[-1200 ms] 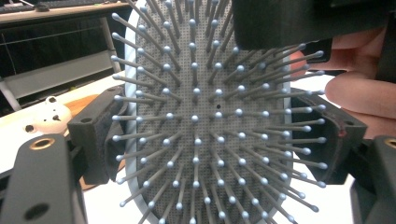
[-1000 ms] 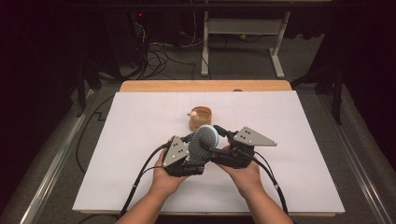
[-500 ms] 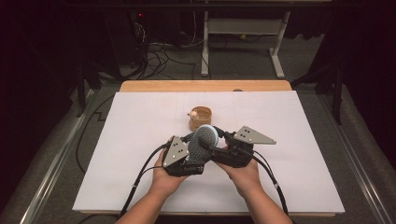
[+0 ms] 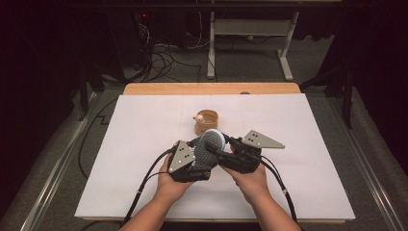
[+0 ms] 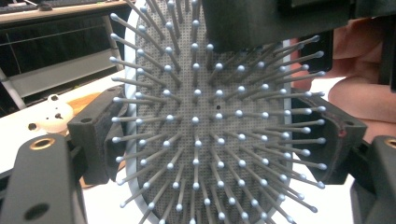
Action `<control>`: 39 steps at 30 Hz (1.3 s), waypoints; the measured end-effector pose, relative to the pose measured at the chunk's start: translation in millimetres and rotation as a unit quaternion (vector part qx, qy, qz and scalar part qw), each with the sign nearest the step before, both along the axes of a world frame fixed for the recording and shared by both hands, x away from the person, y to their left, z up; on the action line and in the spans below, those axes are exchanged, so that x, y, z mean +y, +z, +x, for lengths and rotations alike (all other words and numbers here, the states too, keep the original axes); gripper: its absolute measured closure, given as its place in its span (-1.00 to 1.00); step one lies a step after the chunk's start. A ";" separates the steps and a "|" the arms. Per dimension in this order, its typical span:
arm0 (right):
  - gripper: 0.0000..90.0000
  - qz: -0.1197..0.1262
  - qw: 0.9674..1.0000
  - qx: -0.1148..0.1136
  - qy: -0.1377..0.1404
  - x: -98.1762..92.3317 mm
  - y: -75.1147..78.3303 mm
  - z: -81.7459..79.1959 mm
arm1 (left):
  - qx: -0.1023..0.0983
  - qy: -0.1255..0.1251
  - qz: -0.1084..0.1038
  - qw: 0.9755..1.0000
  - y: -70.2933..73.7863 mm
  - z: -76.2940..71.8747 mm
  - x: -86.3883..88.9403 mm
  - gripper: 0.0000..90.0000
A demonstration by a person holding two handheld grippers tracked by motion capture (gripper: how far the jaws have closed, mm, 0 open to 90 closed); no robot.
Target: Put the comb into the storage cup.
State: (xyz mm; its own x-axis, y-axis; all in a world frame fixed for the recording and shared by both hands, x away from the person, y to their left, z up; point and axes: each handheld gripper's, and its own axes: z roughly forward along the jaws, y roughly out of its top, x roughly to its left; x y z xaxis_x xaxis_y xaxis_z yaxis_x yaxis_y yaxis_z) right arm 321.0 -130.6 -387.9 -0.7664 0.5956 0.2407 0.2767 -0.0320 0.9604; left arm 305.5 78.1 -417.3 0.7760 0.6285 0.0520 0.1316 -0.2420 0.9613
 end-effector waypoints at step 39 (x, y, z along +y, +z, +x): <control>0.38 0.011 1.000 0.013 -0.025 -2.0 6.0 -4.2 | -0.017 0.010 0.016 1.000 4.0 -4.3 -2.8 -0.54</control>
State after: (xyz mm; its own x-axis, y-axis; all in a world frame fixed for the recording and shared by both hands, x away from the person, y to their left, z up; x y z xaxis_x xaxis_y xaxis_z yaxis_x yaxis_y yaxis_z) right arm 316.8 -132.6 -381.9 -0.7287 0.6274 0.2745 0.2998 -0.0682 0.9516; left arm 301.2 75.3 -413.3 0.7603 0.6420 0.0987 0.1033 -0.2695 0.9574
